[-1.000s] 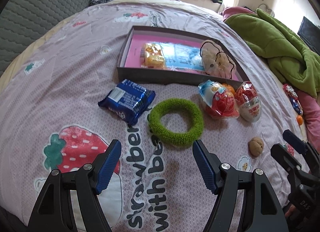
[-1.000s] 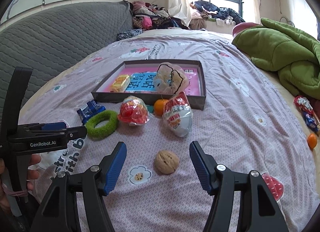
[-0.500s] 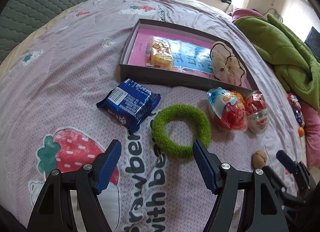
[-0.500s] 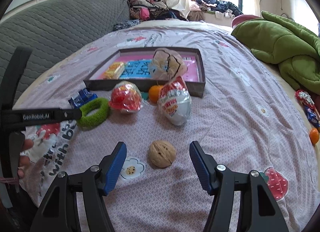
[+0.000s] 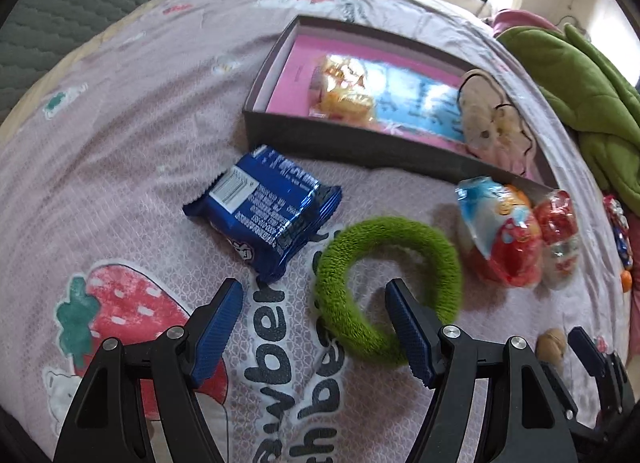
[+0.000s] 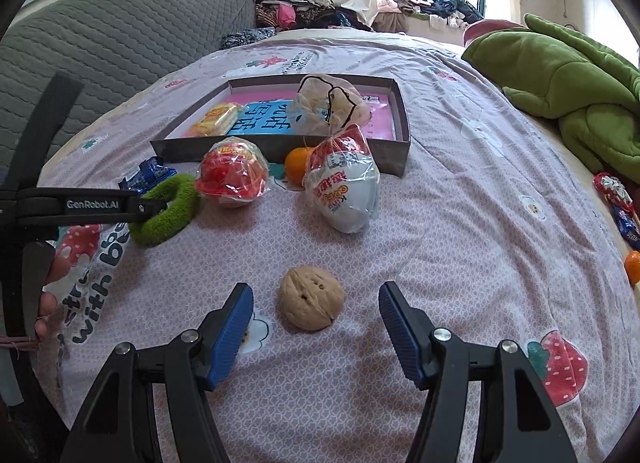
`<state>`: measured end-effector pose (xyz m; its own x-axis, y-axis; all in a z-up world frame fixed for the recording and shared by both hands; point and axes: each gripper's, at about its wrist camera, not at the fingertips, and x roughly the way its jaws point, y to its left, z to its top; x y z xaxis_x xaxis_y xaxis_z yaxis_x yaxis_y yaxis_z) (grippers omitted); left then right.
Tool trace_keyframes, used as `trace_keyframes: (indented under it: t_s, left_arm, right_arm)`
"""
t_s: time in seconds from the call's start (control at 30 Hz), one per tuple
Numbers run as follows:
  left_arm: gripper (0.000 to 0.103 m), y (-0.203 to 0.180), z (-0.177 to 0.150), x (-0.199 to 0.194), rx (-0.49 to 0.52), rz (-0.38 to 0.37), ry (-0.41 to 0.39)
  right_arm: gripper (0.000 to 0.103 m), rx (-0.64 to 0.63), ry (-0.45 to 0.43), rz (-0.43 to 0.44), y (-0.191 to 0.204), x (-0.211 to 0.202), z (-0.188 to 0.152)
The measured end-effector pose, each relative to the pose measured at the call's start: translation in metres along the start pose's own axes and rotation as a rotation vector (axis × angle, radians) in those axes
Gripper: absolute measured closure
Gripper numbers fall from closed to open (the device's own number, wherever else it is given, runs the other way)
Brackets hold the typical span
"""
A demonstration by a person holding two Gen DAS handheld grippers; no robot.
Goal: Organize objects
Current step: 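Grasp the green fuzzy ring with the left gripper while the right grasps the walnut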
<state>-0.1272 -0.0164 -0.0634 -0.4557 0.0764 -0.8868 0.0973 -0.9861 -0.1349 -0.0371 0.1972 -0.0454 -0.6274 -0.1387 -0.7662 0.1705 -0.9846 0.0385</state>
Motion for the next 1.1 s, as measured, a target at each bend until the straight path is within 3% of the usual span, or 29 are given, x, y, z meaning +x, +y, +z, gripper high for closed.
trace_keyframes:
  t_s: [0.2,0.3,0.37,0.47,0.53,0.7,1.1]
  left_arm:
    - [0.028,-0.001,-0.002,0.003,-0.001,0.01,-0.012]
    - [0.03,-0.002,-0.004,0.003,0.014,0.011,-0.018]
    - [0.033,-0.001,-0.005,0.001,0.02,0.003,-0.021]
    - [0.046,-0.001,-0.005,0.0,0.026,-0.008,-0.028]
    - [0.063,-0.001,-0.006,-0.002,0.035,-0.011,-0.033]
    - [0.086,-0.005,-0.01,-0.005,0.059,-0.039,-0.031]
    - [0.089,-0.001,-0.027,-0.021,0.084,-0.104,-0.022]
  right_arm:
    - [0.039,-0.007,0.012,-0.013,0.0,0.007,-0.001]
    - [0.044,-0.019,0.022,-0.019,0.003,0.01,-0.002]
    - [0.056,-0.02,0.021,-0.014,0.004,0.01,-0.002]
    - [0.064,-0.025,0.031,0.004,0.005,0.011,-0.003]
    - [0.067,-0.03,0.036,0.011,0.006,0.012,-0.003]
    - [0.069,-0.022,0.039,0.031,0.005,0.012,-0.003]
    - [0.069,-0.012,0.039,0.108,0.007,0.006,-0.004]
